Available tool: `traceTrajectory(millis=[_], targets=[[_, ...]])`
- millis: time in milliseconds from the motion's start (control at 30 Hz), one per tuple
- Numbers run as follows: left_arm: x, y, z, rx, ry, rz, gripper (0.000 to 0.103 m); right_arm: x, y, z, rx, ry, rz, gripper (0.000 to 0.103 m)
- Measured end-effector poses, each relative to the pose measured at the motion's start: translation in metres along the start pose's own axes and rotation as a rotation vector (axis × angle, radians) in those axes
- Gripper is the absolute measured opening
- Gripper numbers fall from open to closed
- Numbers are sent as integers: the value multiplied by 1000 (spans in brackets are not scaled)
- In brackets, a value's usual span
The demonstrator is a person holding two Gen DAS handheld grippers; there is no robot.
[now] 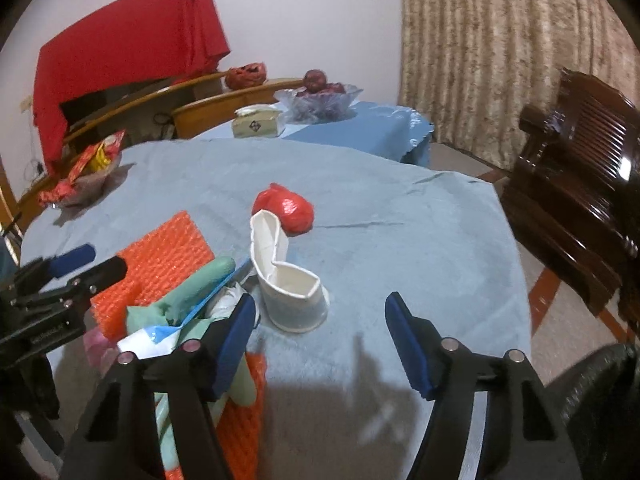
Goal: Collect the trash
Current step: 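Grasp the orange mesh net with the left tool while the right tool grasps the paper cup, then carry the orange net and paper cup over the bin and release both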
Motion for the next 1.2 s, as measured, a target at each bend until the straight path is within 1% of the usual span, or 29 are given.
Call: traceTrajectory(millis=[133, 200, 233, 267, 333, 367, 400, 433, 500, 533, 600, 700, 800, 967, 1100, 1200], targets=[[-6, -10, 0, 20, -5, -22, 69, 1, -14, 2, 15, 6, 25, 63], [-9, -14, 0, 27, -4, -31, 68, 2, -21, 3, 23, 13, 41, 55], [-10, -15, 0, 34, -7, -40, 66, 3, -23, 2, 30, 18, 53, 44], [-11, -16, -1, 38, -8, -47, 60, 4, -25, 2, 39, 26, 68, 35], [-14, -17, -2, 48, -9, -64, 55, 8, -25, 1, 46, 37, 81, 31], [-15, -17, -3, 54, -7, -79, 48, 8, -24, 1, 45, 36, 85, 30], [-17, -17, -4, 59, -4, -90, 39, 8, -23, 1, 46, 29, 93, 29], [-18, -17, -5, 61, -1, -93, 35, 8, -22, 1, 44, 24, 93, 28], [-19, -13, -6, 59, 4, -108, 15, 5, -18, 2, 34, 6, 90, 26], [-20, -10, -5, 51, 5, -109, 12, 4, -15, 3, 30, 4, 90, 22], [-21, -5, -3, 35, 6, -110, 9, 4, -9, 6, 18, 5, 82, 21], [-22, 4, 2, 13, 16, -115, 7, 2, 4, 11, -4, -3, 71, 20], [-23, 14, 8, -12, 17, -101, 7, 1, 15, 15, -25, -16, 71, 20], [-23, 34, 19, -60, 35, -76, 6, 5, 35, 20, -60, -1, 67, 19], [-24, 52, 27, -86, 48, -70, 6, 6, 53, 25, -90, -13, 71, 19], [-32, 66, 30, -99, 36, -70, 6, 7, 66, 27, -113, -16, 74, 18]])
Point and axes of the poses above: each gripper's, at about its wrist camera, not at the fingertips, and y roughly against the way its jaws point, x to its left, z to its top, the point moved 4 cm from there along -y, roughly the way its jaws point, and after that the axes turned 5 degrees about z, right-handed, at the moved point
